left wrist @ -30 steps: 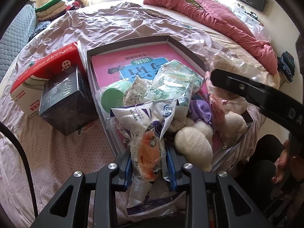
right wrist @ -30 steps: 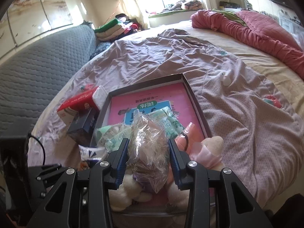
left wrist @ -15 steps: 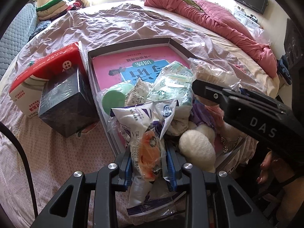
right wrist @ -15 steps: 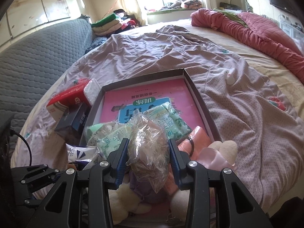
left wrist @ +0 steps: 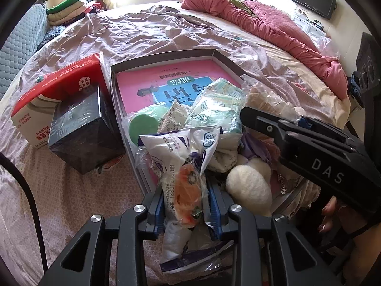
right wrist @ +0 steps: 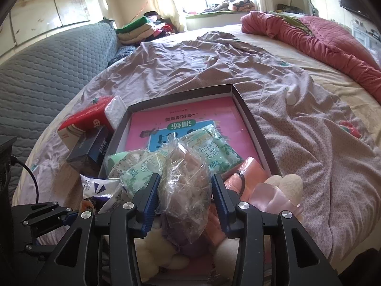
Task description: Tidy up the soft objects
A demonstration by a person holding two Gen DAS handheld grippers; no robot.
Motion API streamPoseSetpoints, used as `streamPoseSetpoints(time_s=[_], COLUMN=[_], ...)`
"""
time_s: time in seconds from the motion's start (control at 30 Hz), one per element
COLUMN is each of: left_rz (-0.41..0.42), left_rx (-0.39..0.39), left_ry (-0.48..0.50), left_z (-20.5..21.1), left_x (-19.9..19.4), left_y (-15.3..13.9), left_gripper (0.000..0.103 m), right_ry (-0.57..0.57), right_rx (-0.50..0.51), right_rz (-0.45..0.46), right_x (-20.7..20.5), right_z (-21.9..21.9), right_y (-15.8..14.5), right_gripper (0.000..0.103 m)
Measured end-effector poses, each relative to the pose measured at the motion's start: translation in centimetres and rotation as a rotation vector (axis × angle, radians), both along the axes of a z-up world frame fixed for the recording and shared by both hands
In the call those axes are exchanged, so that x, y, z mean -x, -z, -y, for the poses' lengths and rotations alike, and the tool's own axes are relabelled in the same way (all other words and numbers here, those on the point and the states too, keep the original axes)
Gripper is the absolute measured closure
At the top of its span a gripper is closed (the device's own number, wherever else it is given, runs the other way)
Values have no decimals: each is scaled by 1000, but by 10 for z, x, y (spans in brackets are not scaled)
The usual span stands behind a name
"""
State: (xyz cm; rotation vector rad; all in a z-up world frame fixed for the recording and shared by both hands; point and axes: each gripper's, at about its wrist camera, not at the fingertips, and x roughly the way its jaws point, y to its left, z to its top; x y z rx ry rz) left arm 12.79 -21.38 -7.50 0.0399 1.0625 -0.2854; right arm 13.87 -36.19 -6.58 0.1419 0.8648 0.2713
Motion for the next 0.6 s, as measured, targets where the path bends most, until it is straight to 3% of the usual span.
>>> streamPoseSetpoints(time_s=[0.1,0.2,0.6], left_rz=[-1,1,36], left_rx=[-2,-11,-3], left_ry=[3,1,0], left_z=[1,1,-4], left_x=[1,2,11], left_y=[-1,-1,-18], left_gripper=[68,57,45], right_ry=[4,5,63], right_rx=[1,-9,-16], right_rz=[8,17,66], right_x=[2,5,24], right_z=[1,2,11], right_y=[-3,-8,-41], right_gripper=[52,49,38])
